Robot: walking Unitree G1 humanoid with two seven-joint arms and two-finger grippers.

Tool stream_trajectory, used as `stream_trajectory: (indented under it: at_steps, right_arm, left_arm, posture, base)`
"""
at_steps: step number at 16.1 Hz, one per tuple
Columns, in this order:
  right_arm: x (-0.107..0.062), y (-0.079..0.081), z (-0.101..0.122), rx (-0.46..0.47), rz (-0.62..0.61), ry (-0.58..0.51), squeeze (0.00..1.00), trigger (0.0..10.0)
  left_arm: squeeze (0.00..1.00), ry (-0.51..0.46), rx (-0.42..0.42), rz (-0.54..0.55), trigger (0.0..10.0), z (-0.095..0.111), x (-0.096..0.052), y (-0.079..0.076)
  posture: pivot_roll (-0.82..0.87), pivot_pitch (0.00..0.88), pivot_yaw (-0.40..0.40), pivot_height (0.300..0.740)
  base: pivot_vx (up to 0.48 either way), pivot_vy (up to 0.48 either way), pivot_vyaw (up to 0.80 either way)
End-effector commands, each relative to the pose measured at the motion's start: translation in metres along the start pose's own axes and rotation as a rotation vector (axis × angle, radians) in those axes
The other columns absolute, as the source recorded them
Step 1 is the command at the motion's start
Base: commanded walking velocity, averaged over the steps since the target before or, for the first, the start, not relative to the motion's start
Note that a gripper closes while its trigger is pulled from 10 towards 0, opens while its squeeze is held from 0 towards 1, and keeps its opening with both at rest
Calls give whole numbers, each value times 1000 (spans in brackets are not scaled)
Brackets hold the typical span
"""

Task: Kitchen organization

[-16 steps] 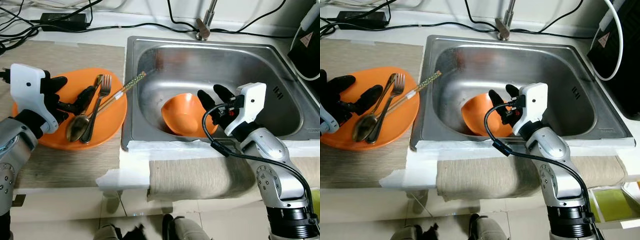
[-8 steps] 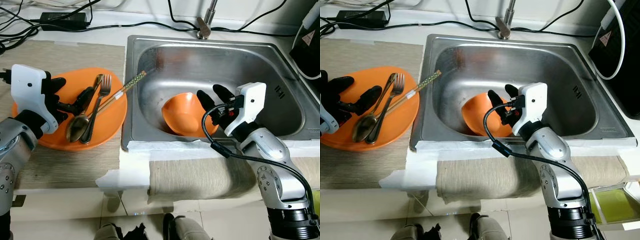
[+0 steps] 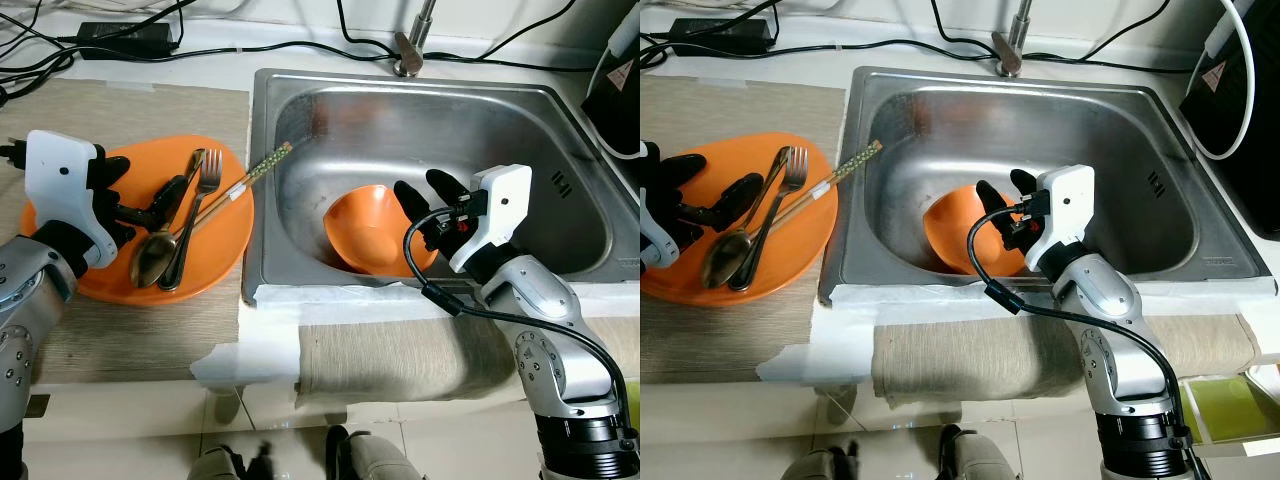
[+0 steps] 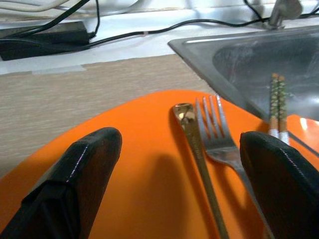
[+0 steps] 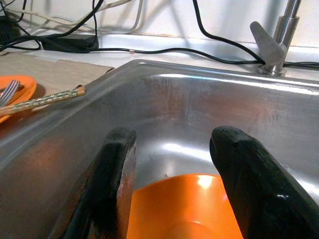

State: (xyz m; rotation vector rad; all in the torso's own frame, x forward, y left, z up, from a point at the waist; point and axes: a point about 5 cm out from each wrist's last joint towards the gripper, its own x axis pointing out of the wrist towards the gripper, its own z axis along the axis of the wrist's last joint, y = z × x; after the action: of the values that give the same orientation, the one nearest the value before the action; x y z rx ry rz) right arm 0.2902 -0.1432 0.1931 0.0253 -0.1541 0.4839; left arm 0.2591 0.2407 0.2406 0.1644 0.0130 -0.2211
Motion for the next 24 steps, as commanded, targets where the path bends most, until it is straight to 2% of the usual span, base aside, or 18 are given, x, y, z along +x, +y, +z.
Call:
stream_trajectory:
  at_steps: [1, 2, 4, 6, 7, 8, 12, 14, 16, 17, 18, 24]
  right_arm:
    - [-3, -2, 2, -11, 0, 5, 0, 10000]
    - [-4, -1, 1, 2, 8, 7, 0, 10000]
    - [-7, 1, 4, 24, 56, -2, 0, 10000]
    - [-14, 2, 1, -9, 178, 42, 0, 10000]
    - [-17, 2, -2, -30, 204, 65, 0, 10000]
    - [-18, 0, -2, -39, 203, 71, 0, 10000]
    - [-17, -7, 1, -41, 198, 72, 0, 10000]
    - [-17, -8, 1, -45, 208, 75, 0, 10000]
    - [-12, -9, 2, -61, 221, 75, 0, 10000]
    - [-11, -9, 2, -64, 225, 73, 0, 10000]
    - [-10, -8, 2, -63, 229, 72, 0, 10000]
    - [-10, -1, 0, -68, 290, 83, 0, 10000]
  left_arm:
    - [0, 22, -2, -2, 10000, -2, 1, 0]
    - [1000, 46, -37, -28, 10000, -5, 1, -1]
    - [1000, 82, -61, -61, 10000, -8, 0, -3]
    - [1000, 142, -65, -106, 10000, -11, -1, -5]
    - [1000, 143, -50, -110, 10000, -11, -1, -5]
    - [1000, 128, -36, -101, 10000, -10, -1, -5]
    - [1000, 75, -69, -122, 10000, 1, 4, -8]
    - [1000, 74, -68, -133, 10000, 3, 5, -9]
    - [1000, 98, -33, -115, 10000, 3, 14, -8]
    - [961, 108, -33, -98, 10000, 2, 16, -6]
    - [0, 109, -34, -89, 10000, 2, 17, -6]
    - [0, 119, -33, -117, 10000, 3, 30, -4]
  posture:
    - [-142, 199, -91, 740]
    - [-137, 188, -87, 740]
    - [-133, 189, -85, 740]
    - [-127, 188, -91, 740]
    - [-124, 185, -94, 740]
    - [-121, 182, -96, 740]
    - [-114, 177, -106, 740]
    - [-111, 175, -108, 740]
    - [-102, 165, -117, 740]
    - [-103, 163, -115, 740]
    - [-102, 160, -113, 740]
    - [-105, 151, -107, 740]
  base:
    - [0, 0, 0]
    - [0, 0, 0]
    - [0, 0, 0]
    - [0, 0, 0]
    - [0, 0, 0]
    - [0, 0, 0]
    - [0, 0, 0]
    - [0, 0, 0]
    - [0, 0, 0]
    - [0, 0, 0]
    - [0, 0, 0]
    - [0, 0, 0]
